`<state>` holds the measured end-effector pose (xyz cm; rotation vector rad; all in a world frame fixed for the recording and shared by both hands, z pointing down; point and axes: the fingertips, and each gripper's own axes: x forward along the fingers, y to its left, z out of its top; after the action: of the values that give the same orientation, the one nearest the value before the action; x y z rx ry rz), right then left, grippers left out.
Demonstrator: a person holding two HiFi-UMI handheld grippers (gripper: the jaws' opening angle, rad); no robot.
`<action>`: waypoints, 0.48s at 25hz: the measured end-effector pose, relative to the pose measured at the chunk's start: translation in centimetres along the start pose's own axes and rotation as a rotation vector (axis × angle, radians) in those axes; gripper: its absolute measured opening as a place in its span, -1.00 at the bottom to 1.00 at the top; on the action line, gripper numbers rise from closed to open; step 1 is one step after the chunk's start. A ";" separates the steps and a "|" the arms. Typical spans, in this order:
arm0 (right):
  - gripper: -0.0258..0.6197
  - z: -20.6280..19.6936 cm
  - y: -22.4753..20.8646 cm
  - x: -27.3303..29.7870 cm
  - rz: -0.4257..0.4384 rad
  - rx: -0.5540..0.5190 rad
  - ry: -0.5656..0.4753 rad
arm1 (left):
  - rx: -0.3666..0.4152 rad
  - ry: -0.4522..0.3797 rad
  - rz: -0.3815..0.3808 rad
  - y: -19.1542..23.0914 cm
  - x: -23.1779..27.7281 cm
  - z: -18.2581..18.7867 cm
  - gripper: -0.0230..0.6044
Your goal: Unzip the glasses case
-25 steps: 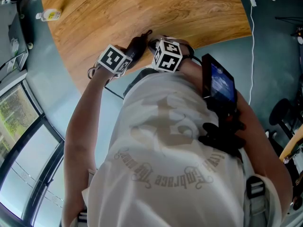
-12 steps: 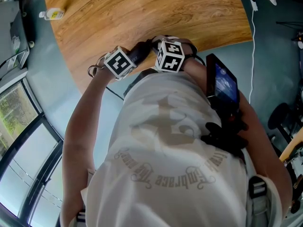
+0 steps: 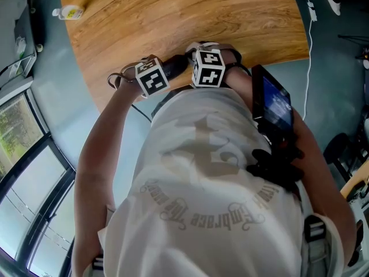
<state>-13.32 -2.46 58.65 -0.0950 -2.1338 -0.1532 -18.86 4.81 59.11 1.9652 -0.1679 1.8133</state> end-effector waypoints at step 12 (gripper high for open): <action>-0.84 0.1 -3.3 -1.5 -0.067 0.175 -0.100 | -0.344 -0.214 0.011 2.7 -1.8 0.0 0.01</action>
<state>-13.07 -5.75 57.10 0.0733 -2.2416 -0.0006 -20.15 1.97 58.01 1.9031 -0.5233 1.4613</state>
